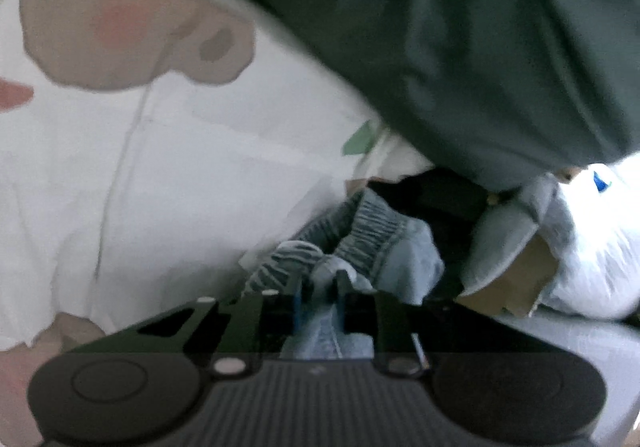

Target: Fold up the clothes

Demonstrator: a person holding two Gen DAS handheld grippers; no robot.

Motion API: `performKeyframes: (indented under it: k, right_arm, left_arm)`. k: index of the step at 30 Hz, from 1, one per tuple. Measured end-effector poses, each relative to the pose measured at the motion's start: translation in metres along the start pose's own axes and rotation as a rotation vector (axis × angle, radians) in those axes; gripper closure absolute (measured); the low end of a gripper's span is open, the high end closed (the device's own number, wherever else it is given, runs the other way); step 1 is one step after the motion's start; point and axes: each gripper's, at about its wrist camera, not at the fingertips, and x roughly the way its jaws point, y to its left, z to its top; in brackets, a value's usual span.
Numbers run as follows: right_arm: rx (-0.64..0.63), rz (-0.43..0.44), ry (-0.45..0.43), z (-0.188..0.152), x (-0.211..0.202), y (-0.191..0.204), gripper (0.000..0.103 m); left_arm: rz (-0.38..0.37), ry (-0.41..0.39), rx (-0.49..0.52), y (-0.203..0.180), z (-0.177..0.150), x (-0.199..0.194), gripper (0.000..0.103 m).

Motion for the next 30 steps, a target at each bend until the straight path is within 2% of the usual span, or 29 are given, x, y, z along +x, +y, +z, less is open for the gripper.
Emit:
performKeyframes:
  k: [1, 3, 5, 8, 14, 19, 22, 24, 26, 30]
  right_arm:
    - [-0.011, 0.012, 0.014, 0.0, 0.003, 0.002, 0.056]
    - [-0.032, 0.035, 0.041, 0.001, 0.01, 0.007, 0.068]
    - [-0.014, 0.068, 0.065, -0.008, 0.011, 0.009, 0.089]
    - [0.01, 0.114, 0.096, -0.021, 0.012, 0.014, 0.099]
    - [0.0, 0.172, 0.168, -0.049, 0.016, 0.036, 0.099]
    - [0.01, 0.151, 0.176, -0.051, 0.014, 0.033, 0.096]
    - [0.016, 0.138, 0.18, -0.053, 0.012, 0.031, 0.094]
    - [0.021, 0.13, 0.183, -0.054, 0.011, 0.029, 0.081]
    - [0.025, 0.121, 0.186, -0.054, 0.01, 0.028, 0.059]
    - [0.026, 0.083, 0.129, -0.032, -0.001, 0.022, 0.059]
  left_arm:
    - [-0.004, -0.009, 0.021, -0.002, -0.001, -0.007, 0.09]
    - [-0.008, -0.028, 0.062, -0.004, -0.004, -0.021, 0.091]
    - [-0.012, -0.045, 0.095, -0.005, -0.007, -0.035, 0.091]
    - [0.002, -0.057, 0.123, 0.002, -0.012, -0.054, 0.091]
    - [0.077, -0.064, 0.157, 0.024, -0.023, -0.085, 0.092]
    - [0.217, 0.02, 0.139, 0.065, -0.036, -0.081, 0.092]
    - [0.282, 0.063, 0.19, 0.081, -0.049, -0.069, 0.092]
    - [0.312, 0.091, 0.226, 0.088, -0.057, -0.058, 0.091]
    - [0.339, 0.095, 0.258, 0.092, -0.06, -0.051, 0.091]
    - [0.365, 0.122, 0.292, 0.091, -0.055, -0.046, 0.087]
